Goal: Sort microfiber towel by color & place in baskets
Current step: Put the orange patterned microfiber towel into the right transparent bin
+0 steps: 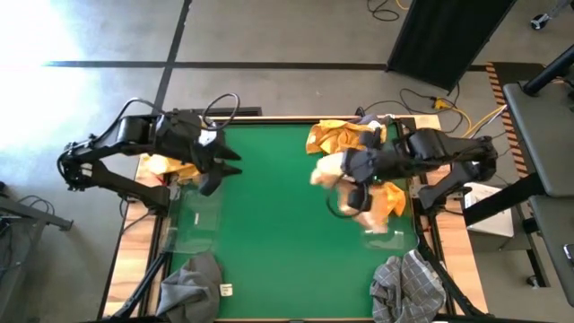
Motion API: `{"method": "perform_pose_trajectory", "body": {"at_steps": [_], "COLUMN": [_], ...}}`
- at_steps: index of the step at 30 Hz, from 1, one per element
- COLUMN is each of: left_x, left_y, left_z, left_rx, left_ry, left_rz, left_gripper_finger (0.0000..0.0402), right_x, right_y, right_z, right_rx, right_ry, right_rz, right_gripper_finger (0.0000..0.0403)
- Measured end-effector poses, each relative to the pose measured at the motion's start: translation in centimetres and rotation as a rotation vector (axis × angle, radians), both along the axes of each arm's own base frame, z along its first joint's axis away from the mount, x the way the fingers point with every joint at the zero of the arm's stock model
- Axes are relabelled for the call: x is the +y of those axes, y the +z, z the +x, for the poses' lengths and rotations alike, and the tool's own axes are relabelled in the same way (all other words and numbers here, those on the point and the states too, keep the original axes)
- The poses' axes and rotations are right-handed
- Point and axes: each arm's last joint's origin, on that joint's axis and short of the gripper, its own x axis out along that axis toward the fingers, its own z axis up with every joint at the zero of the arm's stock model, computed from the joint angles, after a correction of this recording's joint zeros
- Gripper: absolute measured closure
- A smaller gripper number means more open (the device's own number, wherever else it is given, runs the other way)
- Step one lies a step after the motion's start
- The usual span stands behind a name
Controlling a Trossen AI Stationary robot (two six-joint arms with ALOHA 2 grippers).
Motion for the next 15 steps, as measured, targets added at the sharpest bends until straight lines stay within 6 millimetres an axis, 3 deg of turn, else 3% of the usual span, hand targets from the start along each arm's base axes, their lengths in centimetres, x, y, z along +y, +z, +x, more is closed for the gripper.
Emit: {"method": "perform_pose_trajectory", "body": {"at_steps": [4, 9, 15], "left_x": [0.4, 0.5, 0.5], "left_y": [-0.7, -1.1, -1.6], "left_z": [-1.3, -1.1, -0.1], "left_rx": [0.067, -0.023, -0.094], "left_ry": [0.162, 0.169, 0.142], "left_rz": [0.082, 0.12, 0.163], "left_gripper_finger": [0.023, 0.0238, 0.0241], "right_x": [0.8, 2.9, 4.1], "right_y": [-2.1, -3.8, -7.6], "right_z": [-2.5, -6.5, -10.6], "right_rx": [0.203, 0.195, 0.127], "right_ry": [-0.134, -0.123, -0.233], "right_rz": [0.0, 0.026, -0.049], "right_gripper_finger": [0.0384, 0.0384, 0.0385]}}
